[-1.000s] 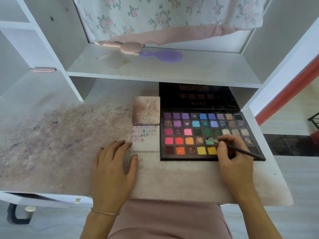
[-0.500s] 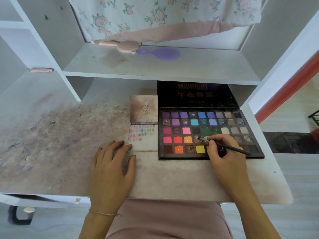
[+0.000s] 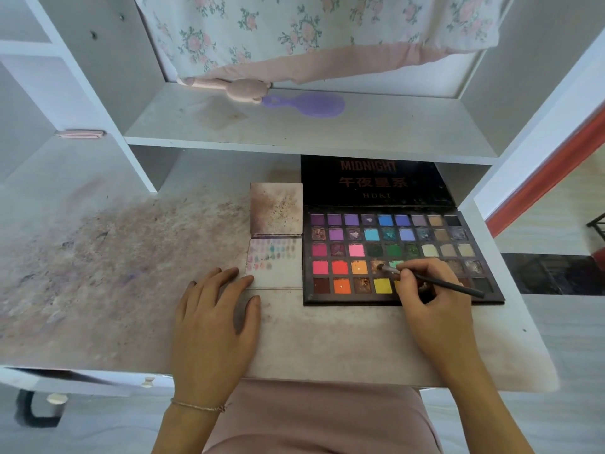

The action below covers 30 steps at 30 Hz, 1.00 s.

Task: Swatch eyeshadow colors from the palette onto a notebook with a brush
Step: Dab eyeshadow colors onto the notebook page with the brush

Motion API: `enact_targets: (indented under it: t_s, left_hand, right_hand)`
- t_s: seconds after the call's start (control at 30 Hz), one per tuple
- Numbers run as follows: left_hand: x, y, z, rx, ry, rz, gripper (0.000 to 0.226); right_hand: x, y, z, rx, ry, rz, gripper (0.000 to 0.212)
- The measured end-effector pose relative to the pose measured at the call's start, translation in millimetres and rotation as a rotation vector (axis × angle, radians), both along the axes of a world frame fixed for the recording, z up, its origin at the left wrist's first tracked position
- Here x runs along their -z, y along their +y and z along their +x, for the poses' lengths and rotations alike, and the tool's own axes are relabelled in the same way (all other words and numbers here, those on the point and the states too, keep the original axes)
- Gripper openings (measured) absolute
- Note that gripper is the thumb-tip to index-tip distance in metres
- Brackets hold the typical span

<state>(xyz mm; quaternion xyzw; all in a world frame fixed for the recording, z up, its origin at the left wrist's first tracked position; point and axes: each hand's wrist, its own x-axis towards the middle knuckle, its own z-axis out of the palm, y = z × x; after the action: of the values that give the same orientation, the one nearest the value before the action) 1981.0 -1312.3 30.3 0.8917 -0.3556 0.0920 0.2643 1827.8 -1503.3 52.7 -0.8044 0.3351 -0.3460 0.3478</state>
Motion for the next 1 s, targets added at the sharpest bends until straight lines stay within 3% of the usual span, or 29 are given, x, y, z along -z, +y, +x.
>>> enact_targets:
  t_s: [0.37, 0.57, 0.73, 0.87, 1.0]
  left_hand:
    - [-0.8, 0.6, 0.0, -0.002, 0.013, 0.012, 0.044]
    - [-0.1, 0.9, 0.0, -0.005, 0.011, 0.006, 0.043]
    - [-0.3, 0.7, -0.2, -0.008, 0.014, 0.006, 0.044]
    - [-0.8, 1.0, -0.3, -0.009, 0.017, 0.009, 0.044]
    - [-0.7, 0.9, -0.7, -0.009, 0.019, 0.011, 0.044]
  right_hand:
    - [1.2, 0.2, -1.0, 0.028, -0.044, 0.019, 0.019]
    - [0.7, 0.2, -1.4, 0.105, -0.102, 0.017, 0.036]
    - [4.2, -1.9, -1.6, 0.151, -0.037, 0.042, 0.021]
    - [2.2, -0.8, -1.7, 0.147, -0.060, 0.017, 0.034]
    - [3.1, -1.2, -1.5, 0.142, -0.020, 0.033, 0.031]
